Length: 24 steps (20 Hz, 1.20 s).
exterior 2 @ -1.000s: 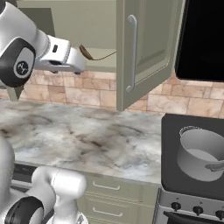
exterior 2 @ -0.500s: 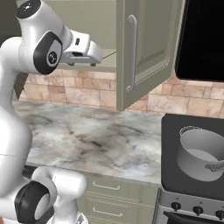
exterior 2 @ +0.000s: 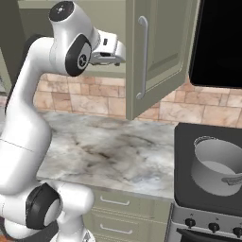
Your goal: Open the cabinet and move the ladle to the pot. Then close the cabinet.
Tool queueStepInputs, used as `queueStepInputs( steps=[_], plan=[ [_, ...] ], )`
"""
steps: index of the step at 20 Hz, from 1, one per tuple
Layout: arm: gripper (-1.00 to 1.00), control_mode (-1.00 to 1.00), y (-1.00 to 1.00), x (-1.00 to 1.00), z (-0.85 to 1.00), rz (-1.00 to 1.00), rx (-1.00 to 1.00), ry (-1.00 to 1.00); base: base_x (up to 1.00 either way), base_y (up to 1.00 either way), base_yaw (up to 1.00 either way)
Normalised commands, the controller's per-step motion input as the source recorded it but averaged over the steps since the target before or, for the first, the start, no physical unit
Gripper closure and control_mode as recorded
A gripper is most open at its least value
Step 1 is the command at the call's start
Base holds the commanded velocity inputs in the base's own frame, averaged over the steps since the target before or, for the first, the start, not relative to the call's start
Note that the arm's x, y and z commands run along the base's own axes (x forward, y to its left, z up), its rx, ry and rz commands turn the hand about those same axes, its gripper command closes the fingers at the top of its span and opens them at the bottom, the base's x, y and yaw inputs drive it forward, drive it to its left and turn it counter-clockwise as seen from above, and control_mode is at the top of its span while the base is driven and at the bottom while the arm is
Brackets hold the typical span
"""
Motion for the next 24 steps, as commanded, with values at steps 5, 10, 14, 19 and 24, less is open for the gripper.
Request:
queueStepInputs(
  steps=[5, 10, 14, 19, 24],
  plan=[
    [-1.0, -1.0, -0.11, 0.41, 0.0, 0.0, 0.01, -0.07, 0.0, 0.0, 0.0],
    [-1.0, -1.0, 0.0, 0.42, 0.0, 0.0, 0.02, -0.06, 0.0, 0.0, 0.0],
    [-1.0, -1.0, -0.03, 0.37, -0.02, 0.0, 0.0, -0.03, 0.0, 0.0, 0.0],
    [-1.0, -1.0, -0.16, 0.3, -0.02, 0.0, 0.0, 0.0, 0.0, 0.0, 0.0],
    [-1.0, -1.0, -0.23, 0.13, -0.02, 0.0, 0.0, 0.0, 0.0, 0.0, 0.0]
  ],
)
